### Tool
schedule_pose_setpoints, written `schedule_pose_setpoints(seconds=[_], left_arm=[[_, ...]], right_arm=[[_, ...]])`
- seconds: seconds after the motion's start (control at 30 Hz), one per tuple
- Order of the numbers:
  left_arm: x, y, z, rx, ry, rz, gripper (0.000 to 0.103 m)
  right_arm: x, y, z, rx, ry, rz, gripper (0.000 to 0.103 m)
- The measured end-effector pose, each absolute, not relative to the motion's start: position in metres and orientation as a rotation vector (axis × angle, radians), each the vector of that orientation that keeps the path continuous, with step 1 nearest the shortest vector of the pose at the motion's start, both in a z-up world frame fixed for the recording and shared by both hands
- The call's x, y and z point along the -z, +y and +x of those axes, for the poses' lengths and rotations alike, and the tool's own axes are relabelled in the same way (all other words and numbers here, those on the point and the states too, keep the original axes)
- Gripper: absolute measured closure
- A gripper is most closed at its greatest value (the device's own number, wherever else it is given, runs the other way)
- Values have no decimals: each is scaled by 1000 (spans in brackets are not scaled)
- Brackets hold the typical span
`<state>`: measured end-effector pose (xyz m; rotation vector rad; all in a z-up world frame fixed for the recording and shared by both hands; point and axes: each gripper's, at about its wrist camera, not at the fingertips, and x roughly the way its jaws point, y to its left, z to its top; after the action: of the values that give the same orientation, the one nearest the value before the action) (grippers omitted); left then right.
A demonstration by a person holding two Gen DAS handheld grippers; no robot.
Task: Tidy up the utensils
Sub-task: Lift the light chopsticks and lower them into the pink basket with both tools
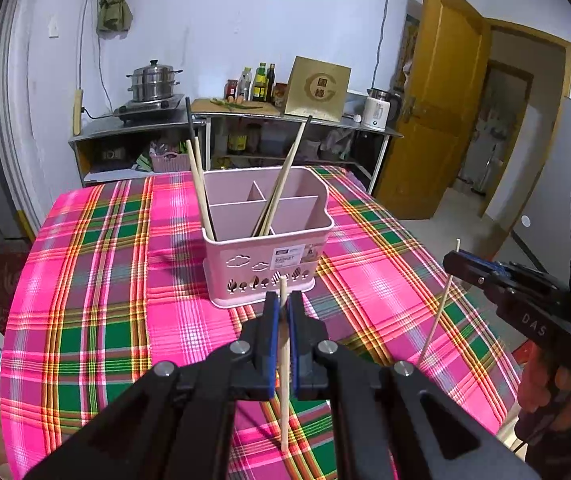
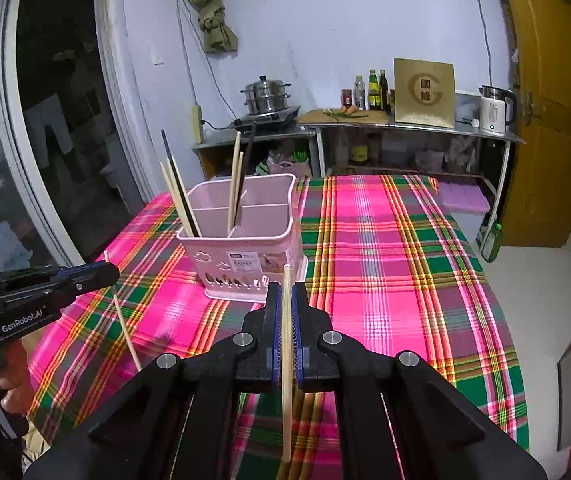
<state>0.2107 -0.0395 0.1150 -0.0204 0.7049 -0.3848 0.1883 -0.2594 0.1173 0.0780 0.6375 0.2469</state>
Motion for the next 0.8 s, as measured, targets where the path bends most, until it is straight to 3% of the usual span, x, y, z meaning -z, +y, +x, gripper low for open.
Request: schedule_pose_setpoints(seconds=[0.8], left_arm=[[-123, -33, 171, 408, 688, 10, 98]], right_arm=[[-126, -257, 151, -261, 616, 35, 98]])
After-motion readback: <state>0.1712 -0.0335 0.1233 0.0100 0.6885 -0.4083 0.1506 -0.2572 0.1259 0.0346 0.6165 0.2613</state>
